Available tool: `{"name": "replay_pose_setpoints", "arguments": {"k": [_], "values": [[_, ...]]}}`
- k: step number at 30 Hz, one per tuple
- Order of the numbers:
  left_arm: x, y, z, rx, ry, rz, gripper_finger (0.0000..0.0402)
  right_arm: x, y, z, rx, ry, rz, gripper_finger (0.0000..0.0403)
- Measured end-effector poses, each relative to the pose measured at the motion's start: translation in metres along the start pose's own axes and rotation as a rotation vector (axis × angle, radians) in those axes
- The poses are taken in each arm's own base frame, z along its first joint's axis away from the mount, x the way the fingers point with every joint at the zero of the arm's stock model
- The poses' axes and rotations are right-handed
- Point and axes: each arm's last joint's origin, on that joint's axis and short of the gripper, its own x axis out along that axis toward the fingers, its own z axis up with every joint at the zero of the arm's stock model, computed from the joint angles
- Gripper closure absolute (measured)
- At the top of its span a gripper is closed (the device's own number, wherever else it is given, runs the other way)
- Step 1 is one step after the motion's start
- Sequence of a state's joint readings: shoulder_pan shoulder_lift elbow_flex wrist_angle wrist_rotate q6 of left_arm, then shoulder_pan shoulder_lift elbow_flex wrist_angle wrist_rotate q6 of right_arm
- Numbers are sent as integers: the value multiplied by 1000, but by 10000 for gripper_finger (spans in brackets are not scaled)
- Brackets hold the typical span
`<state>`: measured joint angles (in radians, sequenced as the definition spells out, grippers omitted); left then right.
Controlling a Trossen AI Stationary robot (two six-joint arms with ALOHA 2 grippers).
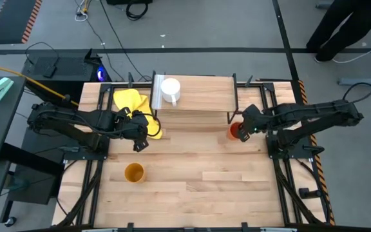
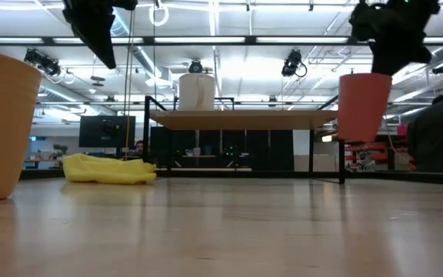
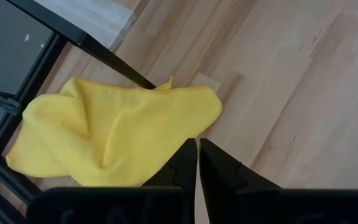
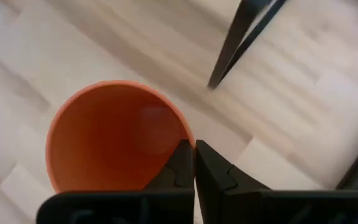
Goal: Stack small to large cups/mugs on shelf
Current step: Put the orange cup on the shelf
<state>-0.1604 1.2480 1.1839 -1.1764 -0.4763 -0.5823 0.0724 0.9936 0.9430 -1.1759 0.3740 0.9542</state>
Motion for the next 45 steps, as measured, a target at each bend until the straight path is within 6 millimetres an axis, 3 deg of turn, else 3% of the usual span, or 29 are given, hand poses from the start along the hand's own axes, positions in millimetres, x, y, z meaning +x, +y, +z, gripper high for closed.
{"name": "replay_pose_setpoints", "arguments": {"k": [8, 18, 30, 45], "values": [[0, 5, -7, -27, 63, 46, 385, -20, 3, 49, -5, -76, -84, 402], [-1, 7, -10, -53, 94, 71, 380, -17, 21, 126, -64, -97, -148, 402], [-1, 7, -10, -75, 98, 63, 384, -31, 37, 160, -82, -147, -120, 402], [-1, 7, -10, -74, 98, 62, 389, -23, 44, 217, 4, -111, -69, 402]]}}
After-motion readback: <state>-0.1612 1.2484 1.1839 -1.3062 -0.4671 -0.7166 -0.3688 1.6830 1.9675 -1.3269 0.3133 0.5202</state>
